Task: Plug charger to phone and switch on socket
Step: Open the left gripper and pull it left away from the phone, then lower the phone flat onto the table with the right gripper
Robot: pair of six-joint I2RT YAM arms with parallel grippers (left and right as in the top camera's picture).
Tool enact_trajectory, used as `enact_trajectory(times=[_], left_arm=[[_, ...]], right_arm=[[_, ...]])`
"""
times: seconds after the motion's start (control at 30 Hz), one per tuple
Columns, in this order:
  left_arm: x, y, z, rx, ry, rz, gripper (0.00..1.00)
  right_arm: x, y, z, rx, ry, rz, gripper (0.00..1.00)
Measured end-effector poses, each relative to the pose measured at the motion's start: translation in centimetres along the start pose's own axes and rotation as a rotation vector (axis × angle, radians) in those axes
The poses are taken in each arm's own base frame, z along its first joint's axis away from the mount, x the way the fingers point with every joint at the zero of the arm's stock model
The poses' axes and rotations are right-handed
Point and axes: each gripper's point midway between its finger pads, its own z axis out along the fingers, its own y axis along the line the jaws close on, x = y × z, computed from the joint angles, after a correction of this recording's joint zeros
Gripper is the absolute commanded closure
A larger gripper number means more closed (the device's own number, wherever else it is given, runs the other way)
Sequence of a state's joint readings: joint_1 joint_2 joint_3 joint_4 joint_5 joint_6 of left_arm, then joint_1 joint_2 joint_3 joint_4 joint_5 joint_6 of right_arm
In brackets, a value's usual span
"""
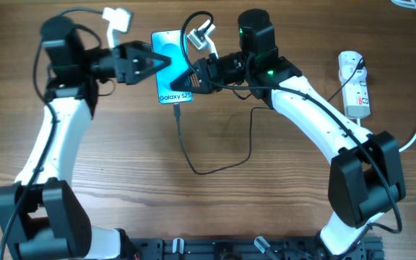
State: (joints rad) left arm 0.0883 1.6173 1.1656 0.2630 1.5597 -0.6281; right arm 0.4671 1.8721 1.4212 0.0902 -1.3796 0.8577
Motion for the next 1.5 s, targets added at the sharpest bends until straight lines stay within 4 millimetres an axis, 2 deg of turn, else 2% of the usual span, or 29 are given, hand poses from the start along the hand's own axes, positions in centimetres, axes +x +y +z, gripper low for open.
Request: enact_trajectory(times=[0.27, 0.37, 0.5, 0.6, 0.8, 0.9, 1.1, 1.5], left_arm=[[-1.8, 1.7, -6.4, -0.109, -0.136, -0.028, 0.00], [-2.0, 2.2, -8.0, -0.134, -0.173, -0.056, 0.00], [-2.1, 2.4, -9.3, -0.154, -0.199, -0.063, 0.00], [-2.2, 2.4, -9.6, -0.158, -0.205, -0.064, 0.00], [-2.2, 2.4, -9.6, -0.158, -0.205, -0.064, 0.00], [-2.2, 2.4, -9.6, -0.158, -0.205, -0.064, 0.00], [-2.2, 2.4, -9.6, -0.158, -0.205, -0.064, 0.00], [-2.2, 2.4, -9.6, -0.158, -0.205, -0.064, 0.00]], right_arm=[[0.1, -0.8, 0.0, 0.024, -0.011, 0.007, 0.96], [0.7, -2.8, -0.1, 0.089, -0.030, 0.086, 0.96], [2.0, -6.2, -0.6, 0.227, -0.057, 0.176, 0.96], [3.0, -9.1, -1.4, 0.371, -0.071, 0.201, 0.96], [4.0, -13.3, -3.2, 0.600, -0.075, 0.170, 0.95], [4.4, -14.9, -3.5, 0.642, -0.063, 0.173, 0.96], [6.2, -19.9, -3.5, 0.699, -0.015, 0.251, 0.96], [8.2, -24.7, -3.3, 0.717, 0.026, 0.334, 0.96]])
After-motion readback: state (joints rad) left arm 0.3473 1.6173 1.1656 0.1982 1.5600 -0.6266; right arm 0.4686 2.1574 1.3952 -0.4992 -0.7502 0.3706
